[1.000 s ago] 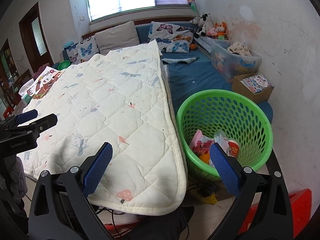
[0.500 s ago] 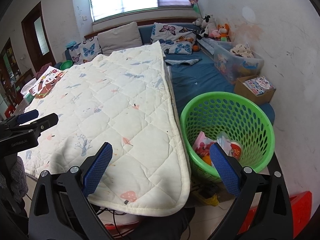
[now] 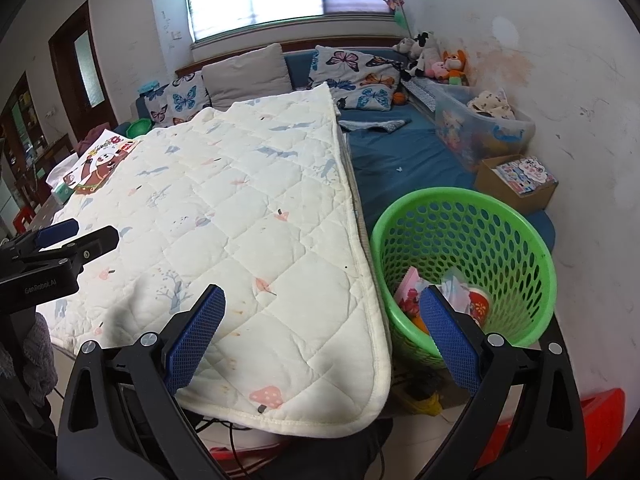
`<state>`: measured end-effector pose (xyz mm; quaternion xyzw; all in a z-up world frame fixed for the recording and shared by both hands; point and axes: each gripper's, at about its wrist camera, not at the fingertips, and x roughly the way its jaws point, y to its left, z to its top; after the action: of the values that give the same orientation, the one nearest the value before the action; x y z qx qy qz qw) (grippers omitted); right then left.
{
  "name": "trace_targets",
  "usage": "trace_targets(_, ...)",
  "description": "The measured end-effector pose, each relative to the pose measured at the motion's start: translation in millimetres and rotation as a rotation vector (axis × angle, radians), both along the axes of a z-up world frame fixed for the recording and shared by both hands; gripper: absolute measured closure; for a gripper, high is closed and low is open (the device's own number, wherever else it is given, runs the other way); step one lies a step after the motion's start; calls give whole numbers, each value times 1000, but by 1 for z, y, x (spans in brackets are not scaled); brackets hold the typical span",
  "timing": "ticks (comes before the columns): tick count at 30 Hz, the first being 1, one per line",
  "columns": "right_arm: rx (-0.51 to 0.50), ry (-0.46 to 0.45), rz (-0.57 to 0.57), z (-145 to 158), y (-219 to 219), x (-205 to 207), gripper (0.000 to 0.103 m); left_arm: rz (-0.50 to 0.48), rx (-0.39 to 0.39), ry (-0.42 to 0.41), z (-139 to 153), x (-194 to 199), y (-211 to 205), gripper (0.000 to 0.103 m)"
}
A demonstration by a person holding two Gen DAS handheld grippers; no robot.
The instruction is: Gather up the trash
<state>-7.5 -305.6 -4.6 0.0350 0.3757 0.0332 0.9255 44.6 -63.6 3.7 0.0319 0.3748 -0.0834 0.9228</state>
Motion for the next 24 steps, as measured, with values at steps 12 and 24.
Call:
trace_targets(12, -5, -1, 16, 1, 6, 2, 6, 11, -10, 1, 0, -1, 5, 7)
trace_targets(24, -4, -10, 51, 3, 14, 7, 6, 48, -16, -3, 2, 1, 16, 7)
